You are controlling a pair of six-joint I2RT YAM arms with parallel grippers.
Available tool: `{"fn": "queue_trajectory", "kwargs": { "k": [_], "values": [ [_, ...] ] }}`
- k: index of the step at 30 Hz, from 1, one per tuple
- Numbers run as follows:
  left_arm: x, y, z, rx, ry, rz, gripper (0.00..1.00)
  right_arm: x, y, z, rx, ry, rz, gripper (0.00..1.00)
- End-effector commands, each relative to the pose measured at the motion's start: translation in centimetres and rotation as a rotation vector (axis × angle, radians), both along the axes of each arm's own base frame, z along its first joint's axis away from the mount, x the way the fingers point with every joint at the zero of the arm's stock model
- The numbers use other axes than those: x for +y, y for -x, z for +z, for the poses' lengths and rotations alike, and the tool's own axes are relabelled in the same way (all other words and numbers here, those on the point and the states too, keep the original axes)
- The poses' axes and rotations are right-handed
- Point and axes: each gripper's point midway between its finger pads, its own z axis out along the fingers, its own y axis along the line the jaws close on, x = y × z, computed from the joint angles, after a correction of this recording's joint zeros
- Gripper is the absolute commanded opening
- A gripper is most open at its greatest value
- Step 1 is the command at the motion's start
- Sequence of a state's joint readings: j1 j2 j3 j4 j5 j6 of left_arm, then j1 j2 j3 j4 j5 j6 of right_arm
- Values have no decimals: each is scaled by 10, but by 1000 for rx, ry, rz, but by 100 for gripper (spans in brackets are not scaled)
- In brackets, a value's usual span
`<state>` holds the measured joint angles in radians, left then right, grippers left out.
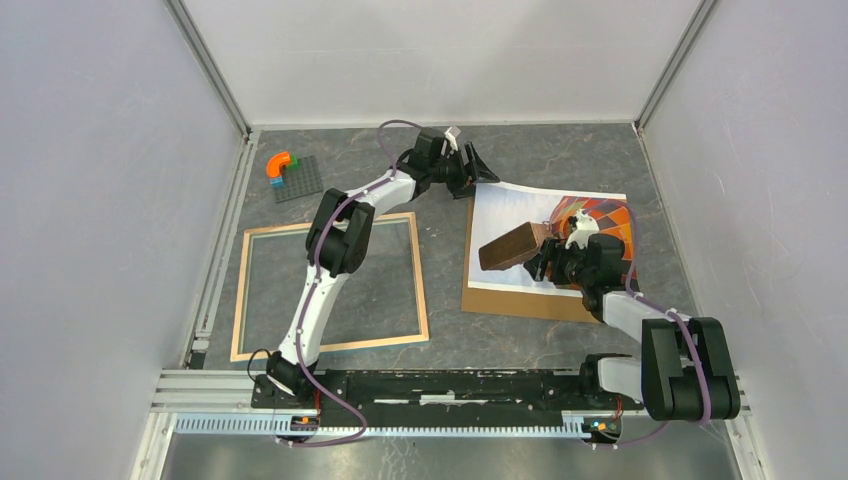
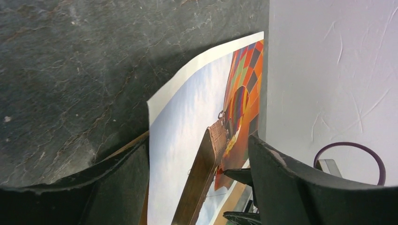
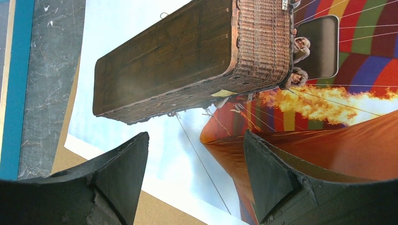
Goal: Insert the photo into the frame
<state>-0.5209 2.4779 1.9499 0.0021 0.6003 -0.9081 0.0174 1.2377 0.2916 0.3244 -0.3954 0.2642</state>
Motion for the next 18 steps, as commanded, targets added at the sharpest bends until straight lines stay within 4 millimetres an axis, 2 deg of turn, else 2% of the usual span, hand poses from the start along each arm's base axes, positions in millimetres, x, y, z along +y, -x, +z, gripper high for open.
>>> {"fn": "queue_trajectory", "kwargs": {
  "k": [1, 9, 12, 15, 18],
  "values": [
    [-6, -2, 18, -30, 44, -25, 76, 2, 36, -35, 184, -13, 2, 79],
    [5, -3, -6, -9, -77, 22, 52, 0, 34, -32, 169, 0, -6, 80],
    [7, -6, -8, -8, -112, 32, 35, -3, 32, -30, 160, 16, -12, 82],
    [10, -8, -2, -16, -135, 41, 26, -8, 30, -27, 149, 55, -25, 86],
    [12, -2, 11, -25, -138, 43, 9, -11, 24, -16, 118, 131, -35, 93]
  ]
}}
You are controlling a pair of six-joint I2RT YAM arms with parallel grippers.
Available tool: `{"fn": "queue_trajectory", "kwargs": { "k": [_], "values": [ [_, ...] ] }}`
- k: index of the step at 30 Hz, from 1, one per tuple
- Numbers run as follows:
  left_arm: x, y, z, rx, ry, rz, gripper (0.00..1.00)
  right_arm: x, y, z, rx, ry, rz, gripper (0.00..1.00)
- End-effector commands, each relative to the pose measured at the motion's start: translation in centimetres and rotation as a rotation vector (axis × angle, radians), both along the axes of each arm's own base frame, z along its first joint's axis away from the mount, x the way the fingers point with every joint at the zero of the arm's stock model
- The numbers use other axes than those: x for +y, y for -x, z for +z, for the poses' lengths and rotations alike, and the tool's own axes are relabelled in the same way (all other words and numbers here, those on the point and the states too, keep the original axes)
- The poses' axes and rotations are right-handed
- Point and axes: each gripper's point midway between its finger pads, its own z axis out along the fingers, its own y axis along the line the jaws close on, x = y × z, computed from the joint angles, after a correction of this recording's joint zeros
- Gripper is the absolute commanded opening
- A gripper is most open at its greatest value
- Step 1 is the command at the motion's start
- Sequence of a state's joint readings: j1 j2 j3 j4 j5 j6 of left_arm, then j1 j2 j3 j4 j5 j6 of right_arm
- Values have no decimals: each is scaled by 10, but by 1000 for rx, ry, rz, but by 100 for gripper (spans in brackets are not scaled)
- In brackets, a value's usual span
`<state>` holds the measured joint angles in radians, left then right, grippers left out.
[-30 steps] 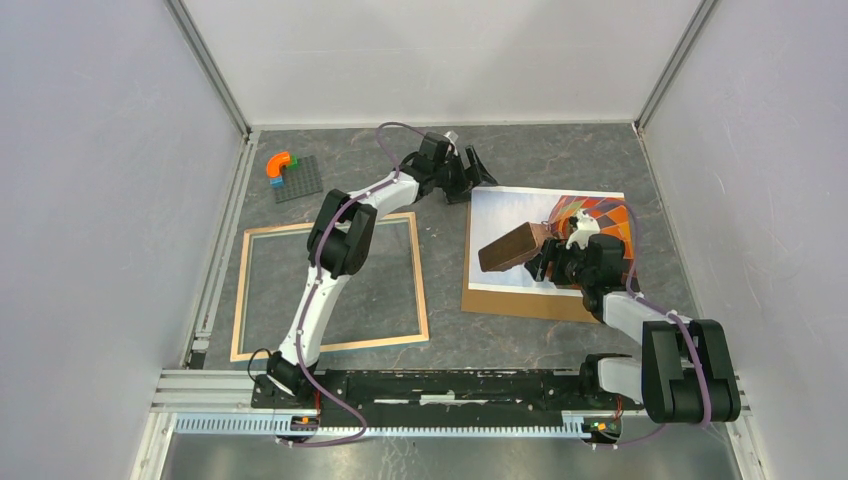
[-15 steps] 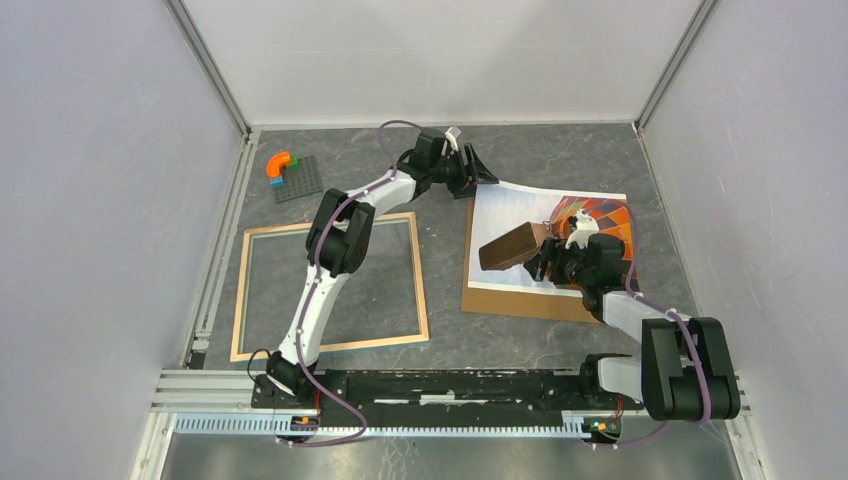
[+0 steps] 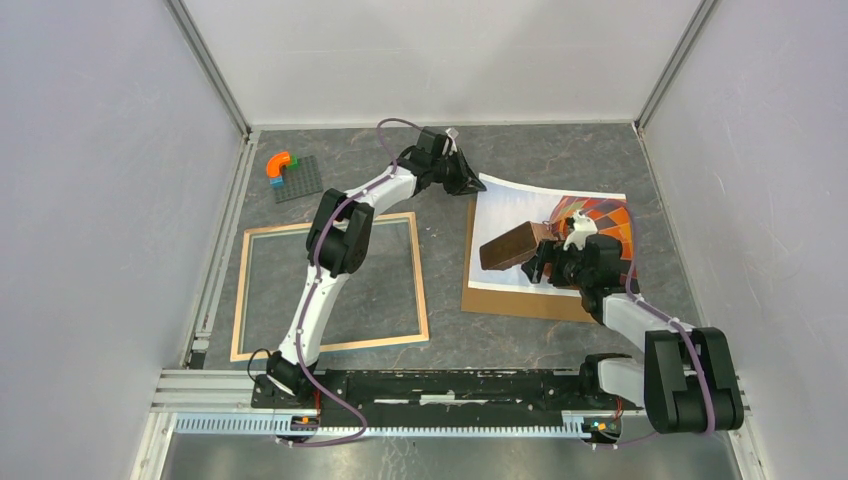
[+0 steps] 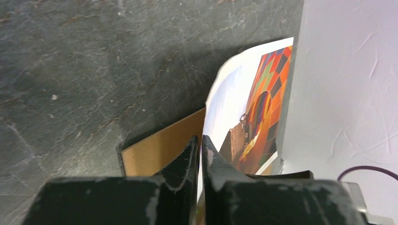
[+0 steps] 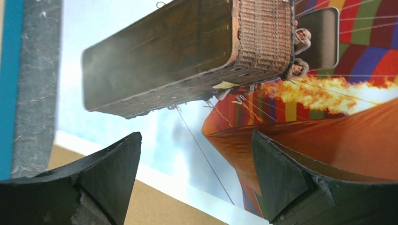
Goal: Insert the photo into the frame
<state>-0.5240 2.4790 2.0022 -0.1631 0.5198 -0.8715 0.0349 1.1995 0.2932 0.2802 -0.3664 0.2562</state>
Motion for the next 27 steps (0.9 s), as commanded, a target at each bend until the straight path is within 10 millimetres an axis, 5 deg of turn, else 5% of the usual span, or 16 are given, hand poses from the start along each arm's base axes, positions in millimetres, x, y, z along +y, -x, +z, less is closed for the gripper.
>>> {"fn": "queue_trajectory", "kwargs": {
  "k": [1, 9, 16, 22, 27],
  "values": [
    [2, 3, 27, -75, -32, -9, 6, -10, 19, -13, 100, 135, -32, 95],
    [20, 43, 58, -87, -32, 53, 2, 36, 21, 38, -4, 240, 20, 98],
    [28, 101, 78, -72, 45, 142, 2, 97, 40, 87, -91, 368, 46, 98],
    [31, 127, 83, -73, 30, 160, 2, 137, 63, 111, -140, 539, 41, 97],
    [36, 137, 82, -55, 35, 164, 2, 161, 72, 119, -170, 661, -13, 87]
  ]
}}
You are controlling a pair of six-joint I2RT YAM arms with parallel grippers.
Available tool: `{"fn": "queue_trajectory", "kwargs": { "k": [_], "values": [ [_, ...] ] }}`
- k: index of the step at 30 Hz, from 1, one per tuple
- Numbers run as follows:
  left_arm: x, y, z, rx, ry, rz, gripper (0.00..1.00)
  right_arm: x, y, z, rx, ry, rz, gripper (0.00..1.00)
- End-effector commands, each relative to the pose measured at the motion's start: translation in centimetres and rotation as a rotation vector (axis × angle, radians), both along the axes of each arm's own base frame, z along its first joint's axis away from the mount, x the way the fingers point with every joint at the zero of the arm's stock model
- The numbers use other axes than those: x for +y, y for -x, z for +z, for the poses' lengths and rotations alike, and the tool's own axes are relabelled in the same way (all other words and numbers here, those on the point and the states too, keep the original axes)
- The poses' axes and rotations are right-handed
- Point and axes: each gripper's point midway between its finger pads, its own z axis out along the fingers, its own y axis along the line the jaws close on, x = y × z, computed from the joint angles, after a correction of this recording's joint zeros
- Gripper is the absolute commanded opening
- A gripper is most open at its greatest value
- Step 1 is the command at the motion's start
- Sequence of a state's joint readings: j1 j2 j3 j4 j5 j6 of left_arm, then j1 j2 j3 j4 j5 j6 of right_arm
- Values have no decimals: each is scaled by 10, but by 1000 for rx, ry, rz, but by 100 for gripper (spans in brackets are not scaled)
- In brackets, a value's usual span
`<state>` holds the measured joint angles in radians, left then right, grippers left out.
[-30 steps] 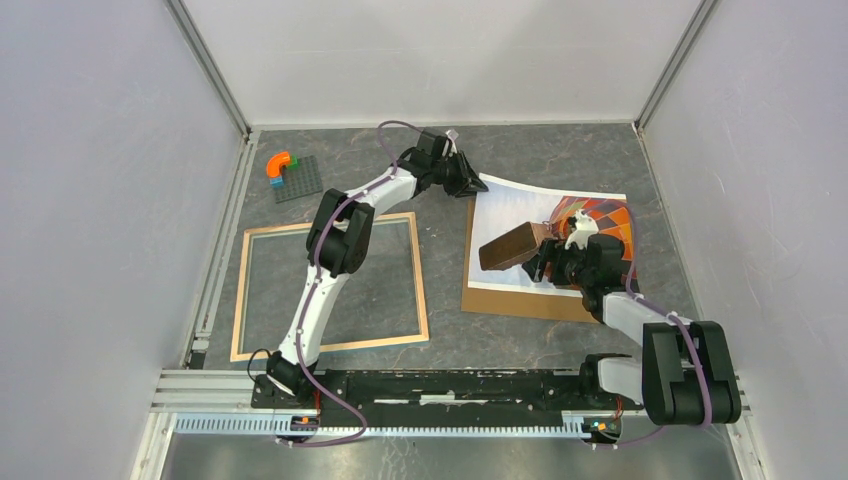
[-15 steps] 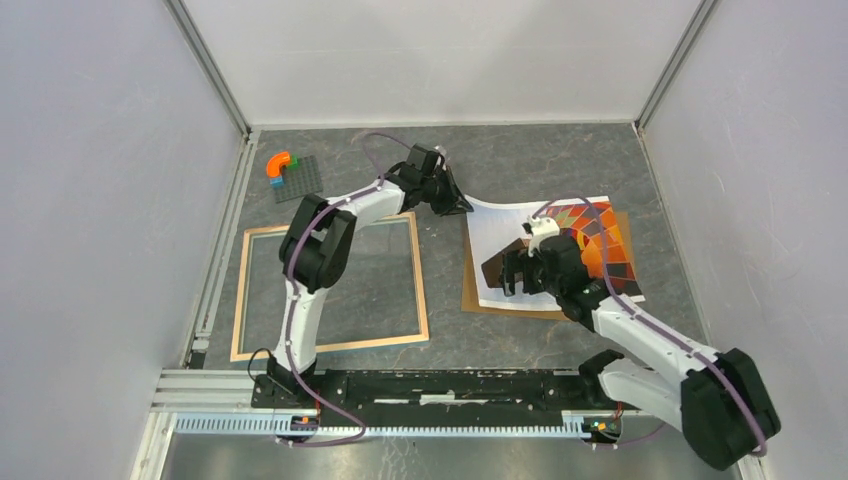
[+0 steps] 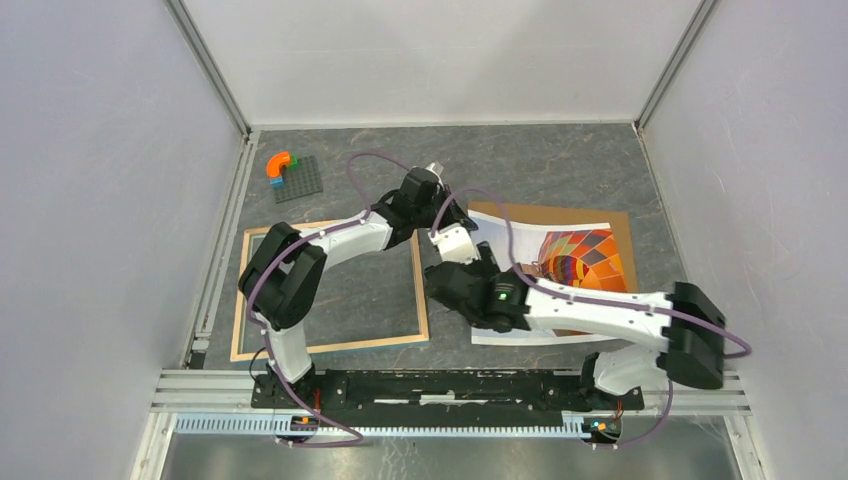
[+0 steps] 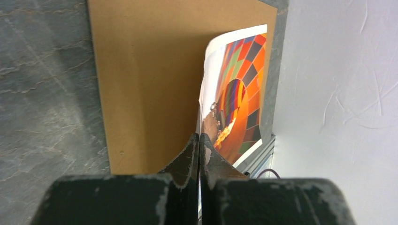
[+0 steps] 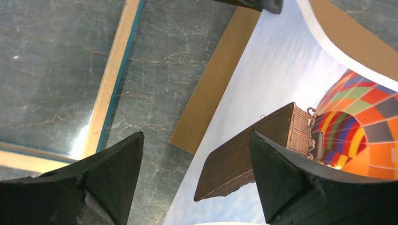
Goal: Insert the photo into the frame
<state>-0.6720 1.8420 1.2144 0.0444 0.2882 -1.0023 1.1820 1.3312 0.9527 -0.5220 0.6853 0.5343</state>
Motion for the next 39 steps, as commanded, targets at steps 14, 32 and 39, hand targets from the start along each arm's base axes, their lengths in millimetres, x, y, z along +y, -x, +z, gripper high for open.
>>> {"fn": "queue_trajectory", "kwargs": {
  "k": [14, 32, 39],
  "values": [
    [13, 6, 34, -42, 52, 47, 2, -17, -7, -7, -212, 341, -326, 70],
    [16, 9, 36, -28, 79, 55, 2, -25, -14, -24, -191, 321, -412, 27],
    [18, 7, 56, -100, 86, -30, 58, -42, -14, -16, -220, 286, -424, 0]
  ]
}}
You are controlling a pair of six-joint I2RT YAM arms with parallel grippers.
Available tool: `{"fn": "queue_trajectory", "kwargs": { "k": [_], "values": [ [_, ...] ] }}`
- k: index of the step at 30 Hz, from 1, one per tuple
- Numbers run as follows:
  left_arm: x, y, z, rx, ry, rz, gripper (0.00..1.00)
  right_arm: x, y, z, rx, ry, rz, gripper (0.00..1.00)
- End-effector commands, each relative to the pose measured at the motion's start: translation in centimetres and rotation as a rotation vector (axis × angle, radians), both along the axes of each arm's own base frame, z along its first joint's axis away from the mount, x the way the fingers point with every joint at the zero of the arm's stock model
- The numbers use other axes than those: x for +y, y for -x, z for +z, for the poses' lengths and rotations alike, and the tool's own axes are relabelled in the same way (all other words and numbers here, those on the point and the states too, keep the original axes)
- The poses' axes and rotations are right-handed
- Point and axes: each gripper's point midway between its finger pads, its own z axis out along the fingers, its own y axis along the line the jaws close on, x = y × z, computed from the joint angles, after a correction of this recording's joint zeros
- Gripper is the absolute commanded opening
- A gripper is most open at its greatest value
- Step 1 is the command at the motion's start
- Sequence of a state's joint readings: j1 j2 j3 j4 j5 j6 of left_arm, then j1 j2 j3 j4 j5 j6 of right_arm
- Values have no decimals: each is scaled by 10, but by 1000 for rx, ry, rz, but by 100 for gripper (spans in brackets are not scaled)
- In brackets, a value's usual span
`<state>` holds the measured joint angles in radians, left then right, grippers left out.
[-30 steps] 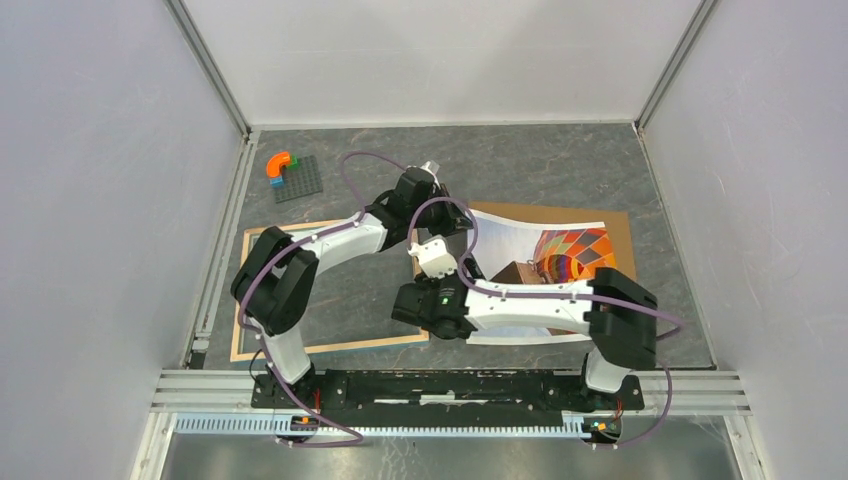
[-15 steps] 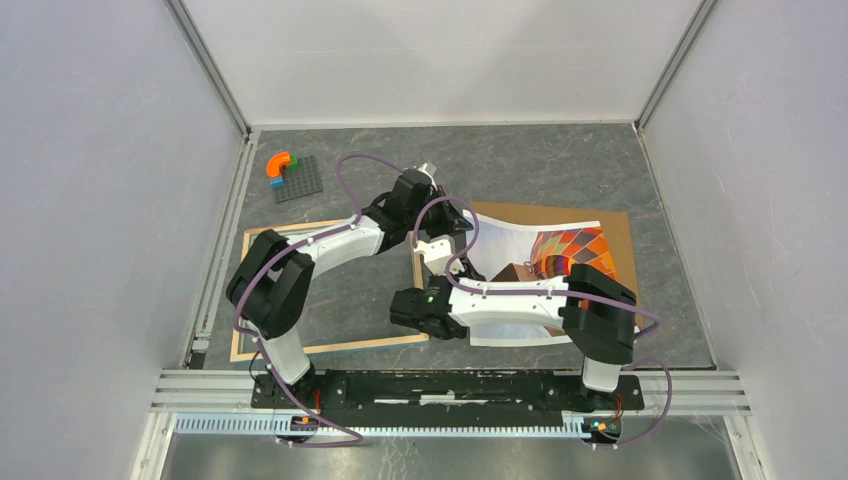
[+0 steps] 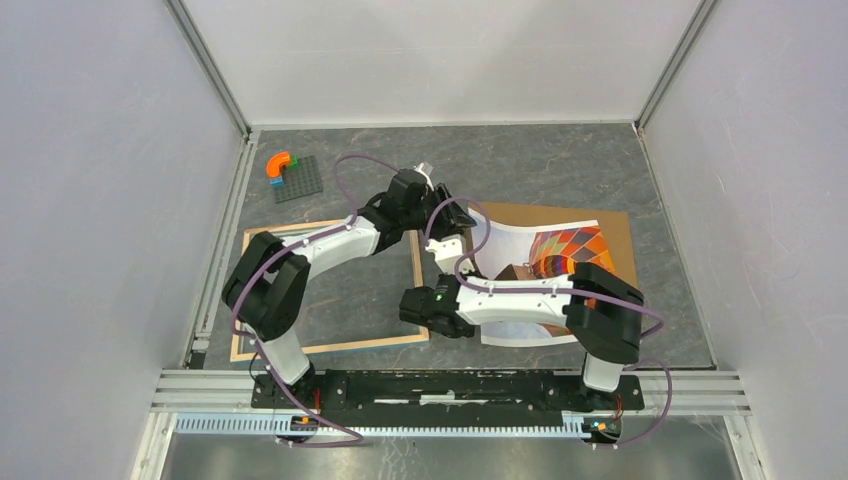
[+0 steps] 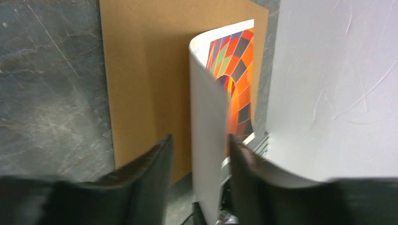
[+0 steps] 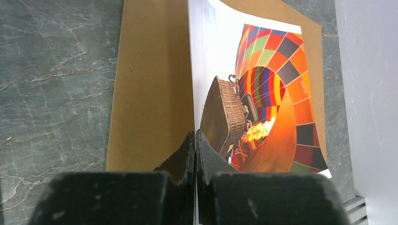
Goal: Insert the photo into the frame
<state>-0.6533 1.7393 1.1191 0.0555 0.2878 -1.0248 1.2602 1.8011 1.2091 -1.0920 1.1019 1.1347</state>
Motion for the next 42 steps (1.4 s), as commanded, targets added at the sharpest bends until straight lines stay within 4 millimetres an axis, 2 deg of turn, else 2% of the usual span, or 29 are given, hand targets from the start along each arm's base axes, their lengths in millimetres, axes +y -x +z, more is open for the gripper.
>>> {"fn": "queue_trajectory", "kwargs": {
  "k": [1, 3, 6, 10, 12, 14, 17, 19, 22, 23, 25, 26, 27, 28, 30, 32, 34, 36, 38, 42],
  "values": [
    [-2, -4, 52, -131, 50, -87, 74, -11, -5, 24, -80, -68, -12, 0],
    [8, -4, 66, -172, -26, -113, 89, -22, -5, 32, -100, -71, -17, 0],
    [31, -7, 105, -280, -134, -108, 100, -43, -6, 41, -111, -64, -27, 0],
    [72, -2, 173, -452, -254, -41, 100, -66, -9, 55, -118, -96, -13, 0],
    [95, 4, 203, -544, -289, 21, 100, -67, -12, 60, -115, -146, 24, 0],
    [119, 13, 230, -628, -298, 101, 100, -56, -17, 65, -92, -242, 88, 0],
    [142, 36, 262, -730, -255, 158, 100, -22, -24, 88, -73, -400, 220, 0],
    [153, 53, 280, -793, -206, 178, 100, 20, -25, 109, -30, -518, 346, 0],
    [172, 82, 311, -924, -133, 203, 100, 108, -11, 150, 76, -776, 617, 0],
    [179, 91, 321, -974, -114, 215, 100, 143, 1, 171, 110, -903, 740, 0],
    [196, 104, 334, -1045, -94, 269, 100, 186, 22, 220, 136, -1120, 926, 0],
    [204, 106, 334, -1063, -95, 306, 100, 200, 28, 242, 140, -1201, 984, 0],
    [213, 111, 337, -1080, -89, 341, 100, 207, 29, 255, 145, -1245, 1008, 0],
    [219, 113, 337, -1086, -88, 366, 100, 211, 30, 277, 123, -1305, 1046, 0],
    [228, 117, 340, -1098, -83, 403, 100, 209, 28, 299, 112, -1439, 1068, 0],
    [232, 119, 341, -1105, -83, 414, 100, 191, 17, 315, 73, -1582, 1061, 0],
    [231, 115, 338, -1098, -96, 411, 100, 169, 2, 311, 59, -1673, 1019, 0],
    [230, 107, 332, -1074, -107, 415, 100, 149, -17, 282, 64, -1698, 920, 0],
    [226, 99, 326, -1047, -97, 402, 100, 136, -32, 234, 119, -1691, 797, 0],
    [212, 78, 310, -979, -63, 349, 100, 115, -49, 140, 182, -1616, 619, 0]
  ]
}}
